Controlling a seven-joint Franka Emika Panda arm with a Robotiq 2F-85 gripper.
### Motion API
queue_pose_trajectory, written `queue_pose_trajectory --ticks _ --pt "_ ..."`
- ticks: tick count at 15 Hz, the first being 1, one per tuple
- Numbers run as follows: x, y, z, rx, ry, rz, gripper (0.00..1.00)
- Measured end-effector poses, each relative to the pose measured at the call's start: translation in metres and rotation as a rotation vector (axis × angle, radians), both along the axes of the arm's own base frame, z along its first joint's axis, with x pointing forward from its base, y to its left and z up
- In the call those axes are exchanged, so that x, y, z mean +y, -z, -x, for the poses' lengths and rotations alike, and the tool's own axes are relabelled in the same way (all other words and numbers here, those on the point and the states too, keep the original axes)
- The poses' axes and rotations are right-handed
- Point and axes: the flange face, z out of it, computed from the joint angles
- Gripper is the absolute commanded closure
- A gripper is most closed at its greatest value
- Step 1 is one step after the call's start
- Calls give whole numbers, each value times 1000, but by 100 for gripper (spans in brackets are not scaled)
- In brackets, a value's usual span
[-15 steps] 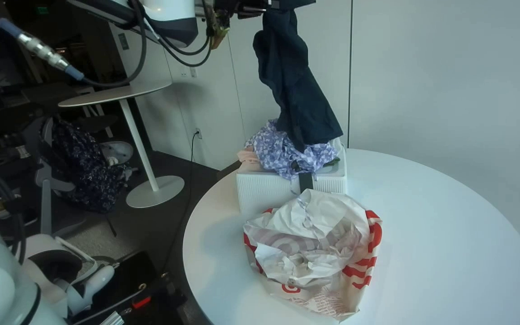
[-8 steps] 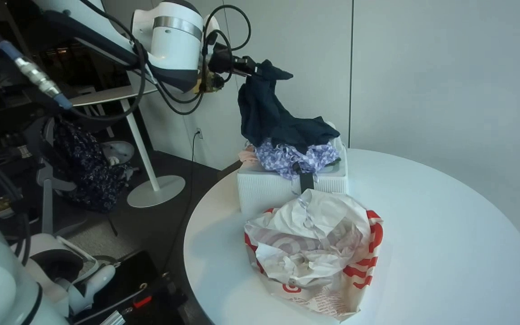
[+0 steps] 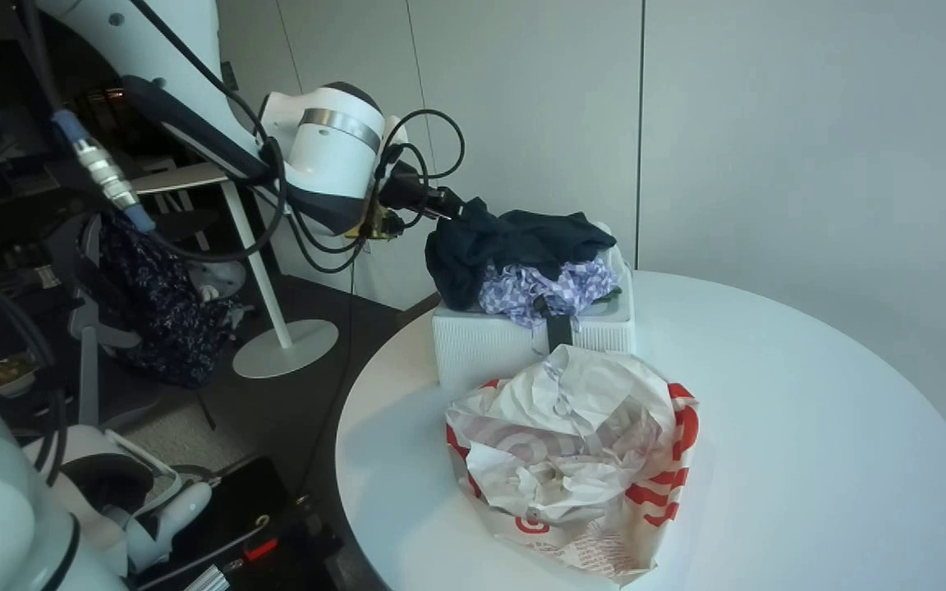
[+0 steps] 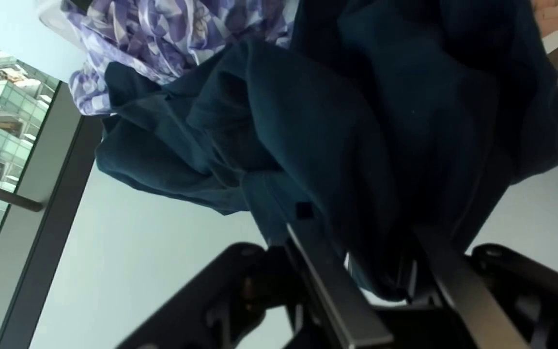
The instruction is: Remove the clothing from the plastic bag and put them on top of the storage container.
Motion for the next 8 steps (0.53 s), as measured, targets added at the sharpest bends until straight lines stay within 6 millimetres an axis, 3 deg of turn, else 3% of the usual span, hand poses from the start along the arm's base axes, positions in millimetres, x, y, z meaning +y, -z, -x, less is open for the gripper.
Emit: queue_pose_trajectory --ticks 4,8 --pt "-25 -4 -15 -33 42 31 2" --pt "-78 -6 -39 -13 169 35 0"
